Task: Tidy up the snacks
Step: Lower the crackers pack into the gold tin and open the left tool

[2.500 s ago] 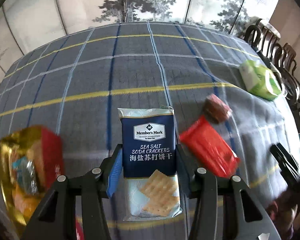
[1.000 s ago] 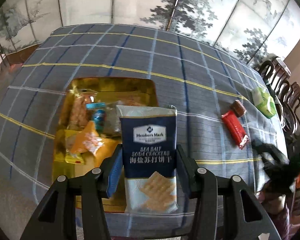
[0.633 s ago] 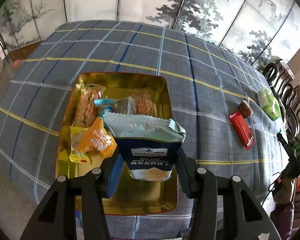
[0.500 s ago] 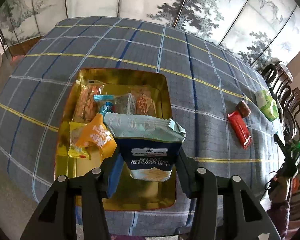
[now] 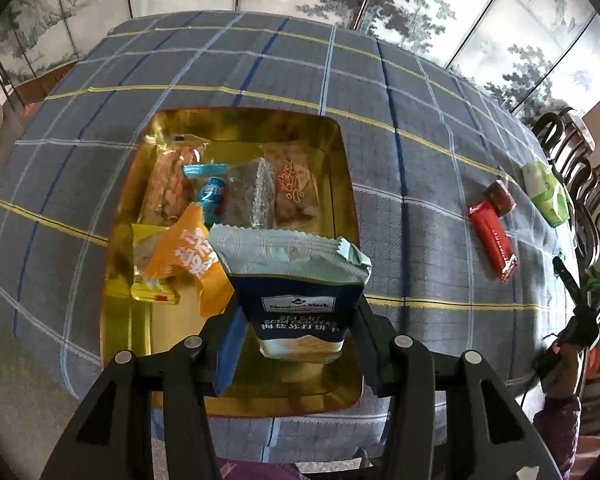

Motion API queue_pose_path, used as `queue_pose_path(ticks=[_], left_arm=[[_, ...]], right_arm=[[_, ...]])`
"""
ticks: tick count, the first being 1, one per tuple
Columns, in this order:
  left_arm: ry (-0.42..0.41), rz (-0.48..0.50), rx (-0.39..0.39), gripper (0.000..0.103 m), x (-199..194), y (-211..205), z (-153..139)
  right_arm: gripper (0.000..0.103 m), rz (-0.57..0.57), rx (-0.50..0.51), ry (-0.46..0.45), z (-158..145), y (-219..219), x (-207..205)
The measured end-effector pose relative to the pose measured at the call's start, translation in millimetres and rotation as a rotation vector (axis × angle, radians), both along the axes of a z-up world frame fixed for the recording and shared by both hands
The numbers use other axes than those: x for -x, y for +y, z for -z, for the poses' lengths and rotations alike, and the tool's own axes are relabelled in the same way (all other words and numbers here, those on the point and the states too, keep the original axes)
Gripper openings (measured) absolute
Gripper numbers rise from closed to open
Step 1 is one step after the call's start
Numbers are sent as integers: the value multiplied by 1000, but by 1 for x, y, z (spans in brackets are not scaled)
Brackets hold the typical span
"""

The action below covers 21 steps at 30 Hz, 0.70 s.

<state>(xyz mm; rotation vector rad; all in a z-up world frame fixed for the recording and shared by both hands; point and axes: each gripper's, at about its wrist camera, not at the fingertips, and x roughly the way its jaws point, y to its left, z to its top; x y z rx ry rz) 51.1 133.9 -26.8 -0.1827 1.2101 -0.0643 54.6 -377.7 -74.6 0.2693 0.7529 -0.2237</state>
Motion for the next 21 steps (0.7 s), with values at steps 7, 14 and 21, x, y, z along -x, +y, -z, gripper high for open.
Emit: queue_pose_path(ticks=[7,14,21], left_arm=[[13,2,-21,46,-17,-2,12],[-35,25,-111,51,-21,-10,21],[-107,8,-128,62,-11,-4,19]], right_arm=[[32,-5,0,5,1,0,-2],[32,-2,-6,8,2,0,-2],[32,-2,-7,13,4,0,-4]])
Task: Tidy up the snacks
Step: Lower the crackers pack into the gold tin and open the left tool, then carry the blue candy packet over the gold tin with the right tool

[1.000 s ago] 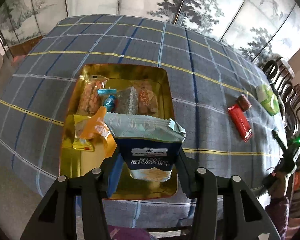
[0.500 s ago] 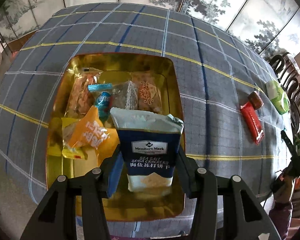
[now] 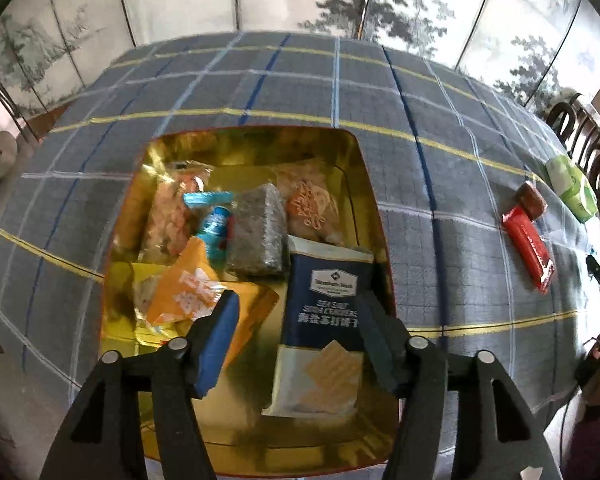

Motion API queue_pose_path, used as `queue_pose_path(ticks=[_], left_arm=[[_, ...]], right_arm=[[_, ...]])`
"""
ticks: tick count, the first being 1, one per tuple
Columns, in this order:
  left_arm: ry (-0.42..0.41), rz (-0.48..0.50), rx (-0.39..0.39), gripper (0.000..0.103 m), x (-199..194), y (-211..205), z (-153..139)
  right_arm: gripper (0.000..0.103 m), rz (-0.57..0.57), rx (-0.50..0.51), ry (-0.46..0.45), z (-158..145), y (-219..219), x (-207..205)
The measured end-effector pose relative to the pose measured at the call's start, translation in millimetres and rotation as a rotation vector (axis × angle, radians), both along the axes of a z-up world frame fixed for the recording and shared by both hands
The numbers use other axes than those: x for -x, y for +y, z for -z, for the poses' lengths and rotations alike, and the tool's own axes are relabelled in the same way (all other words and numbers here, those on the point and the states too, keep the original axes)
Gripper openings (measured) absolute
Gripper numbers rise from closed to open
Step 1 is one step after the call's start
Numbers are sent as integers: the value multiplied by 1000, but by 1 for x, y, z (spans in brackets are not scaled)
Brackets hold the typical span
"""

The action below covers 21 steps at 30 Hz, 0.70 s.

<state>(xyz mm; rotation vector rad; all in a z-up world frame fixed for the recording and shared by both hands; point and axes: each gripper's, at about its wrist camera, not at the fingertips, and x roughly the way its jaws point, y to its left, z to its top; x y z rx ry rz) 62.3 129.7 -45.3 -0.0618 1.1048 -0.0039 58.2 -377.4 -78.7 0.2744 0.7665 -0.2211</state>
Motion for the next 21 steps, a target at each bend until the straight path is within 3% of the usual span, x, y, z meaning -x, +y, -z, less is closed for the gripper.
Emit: queue_pose_path(ticks=[10,21], left_arm=[[-78,0,-125,68,23,-7,-5],[-150,15,-223,78,38,-13,-13]], right_arm=[[32,-2,12,3,2,1,2],[32,-64,17,-5,-8,35,17]])
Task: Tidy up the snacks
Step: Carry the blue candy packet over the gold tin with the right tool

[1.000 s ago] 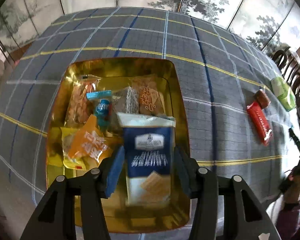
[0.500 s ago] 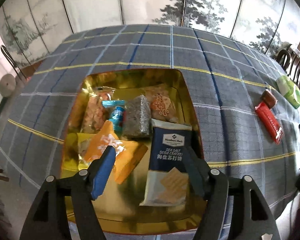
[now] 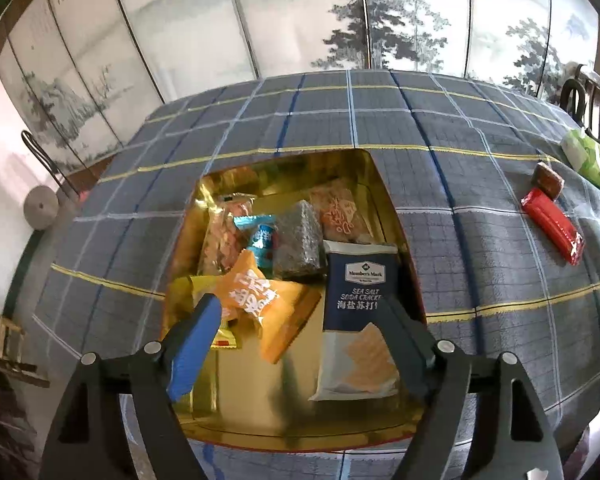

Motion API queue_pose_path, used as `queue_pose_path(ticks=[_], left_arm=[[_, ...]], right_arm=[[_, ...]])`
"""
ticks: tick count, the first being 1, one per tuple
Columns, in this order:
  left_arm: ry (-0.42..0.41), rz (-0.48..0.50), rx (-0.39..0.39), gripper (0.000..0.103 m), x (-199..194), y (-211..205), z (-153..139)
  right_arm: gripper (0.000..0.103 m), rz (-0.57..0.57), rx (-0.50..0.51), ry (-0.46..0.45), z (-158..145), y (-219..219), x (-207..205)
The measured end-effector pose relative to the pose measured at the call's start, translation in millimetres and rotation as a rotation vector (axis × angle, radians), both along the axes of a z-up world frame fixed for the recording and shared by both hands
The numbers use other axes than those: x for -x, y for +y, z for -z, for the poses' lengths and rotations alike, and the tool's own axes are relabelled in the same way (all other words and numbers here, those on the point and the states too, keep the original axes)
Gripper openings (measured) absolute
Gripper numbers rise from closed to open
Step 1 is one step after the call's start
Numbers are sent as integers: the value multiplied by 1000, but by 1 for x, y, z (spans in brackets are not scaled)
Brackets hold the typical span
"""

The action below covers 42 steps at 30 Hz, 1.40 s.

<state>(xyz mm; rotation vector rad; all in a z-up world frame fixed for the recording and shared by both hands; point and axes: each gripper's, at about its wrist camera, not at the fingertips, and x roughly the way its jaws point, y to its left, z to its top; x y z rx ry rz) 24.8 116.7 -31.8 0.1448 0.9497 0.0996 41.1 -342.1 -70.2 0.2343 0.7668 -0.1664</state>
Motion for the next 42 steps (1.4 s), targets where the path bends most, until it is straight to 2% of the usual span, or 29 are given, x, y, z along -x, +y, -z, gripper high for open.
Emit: queue_pose_path(ticks=[10,30,42], left_arm=[[-19,0,-13,81,8,3,-2],[-14,-34,-3,82,18,29,7],[-33,-109,36,82,23,66,3]], right_arm=[[32,-108,4,-44,-28,57,13],[32,-357,-26,-67,-53,174,22],[32,-604,-81,-61,-63,274,21]])
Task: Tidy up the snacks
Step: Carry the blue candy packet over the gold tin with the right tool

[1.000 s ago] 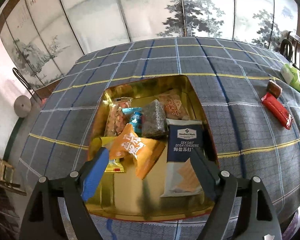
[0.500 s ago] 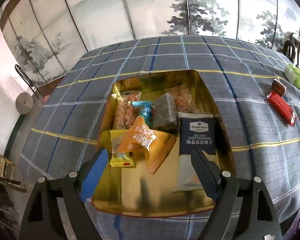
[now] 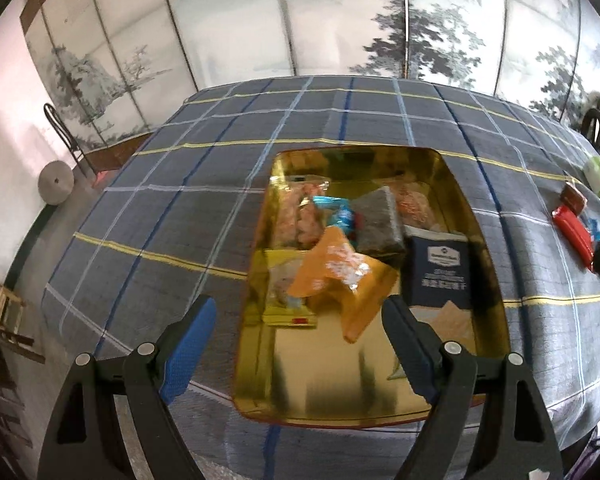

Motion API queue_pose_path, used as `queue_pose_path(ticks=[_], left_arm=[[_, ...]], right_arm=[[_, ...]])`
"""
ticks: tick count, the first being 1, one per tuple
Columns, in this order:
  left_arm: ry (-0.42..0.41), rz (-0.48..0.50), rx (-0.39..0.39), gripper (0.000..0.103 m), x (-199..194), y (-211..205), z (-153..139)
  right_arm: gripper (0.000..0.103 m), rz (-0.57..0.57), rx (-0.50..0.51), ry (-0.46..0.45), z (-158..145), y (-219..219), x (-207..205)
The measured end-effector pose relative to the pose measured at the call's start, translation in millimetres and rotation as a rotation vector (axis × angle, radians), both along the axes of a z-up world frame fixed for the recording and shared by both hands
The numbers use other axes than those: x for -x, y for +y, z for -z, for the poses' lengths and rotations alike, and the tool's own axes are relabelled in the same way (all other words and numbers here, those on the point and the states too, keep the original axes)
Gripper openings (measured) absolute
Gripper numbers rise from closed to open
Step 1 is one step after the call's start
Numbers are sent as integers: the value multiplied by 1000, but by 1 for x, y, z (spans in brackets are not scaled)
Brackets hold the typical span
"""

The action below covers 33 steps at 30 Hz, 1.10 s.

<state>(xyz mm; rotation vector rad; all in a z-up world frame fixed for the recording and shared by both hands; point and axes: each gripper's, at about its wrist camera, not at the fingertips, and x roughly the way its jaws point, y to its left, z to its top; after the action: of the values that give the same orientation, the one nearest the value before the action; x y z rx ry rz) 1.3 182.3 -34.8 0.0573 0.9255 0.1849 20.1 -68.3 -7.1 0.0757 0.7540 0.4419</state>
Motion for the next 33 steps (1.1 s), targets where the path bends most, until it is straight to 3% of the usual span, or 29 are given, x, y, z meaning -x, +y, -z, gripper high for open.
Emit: queue_pose_path(ticks=[13,33], left_arm=[[-21,-54,36,86,10,34,-1],[-13,-98,56,92,12,63,9]], right_arm=[[32,-266,28,59,12,114,-5],[32,-337,80,138,38,166,-5]])
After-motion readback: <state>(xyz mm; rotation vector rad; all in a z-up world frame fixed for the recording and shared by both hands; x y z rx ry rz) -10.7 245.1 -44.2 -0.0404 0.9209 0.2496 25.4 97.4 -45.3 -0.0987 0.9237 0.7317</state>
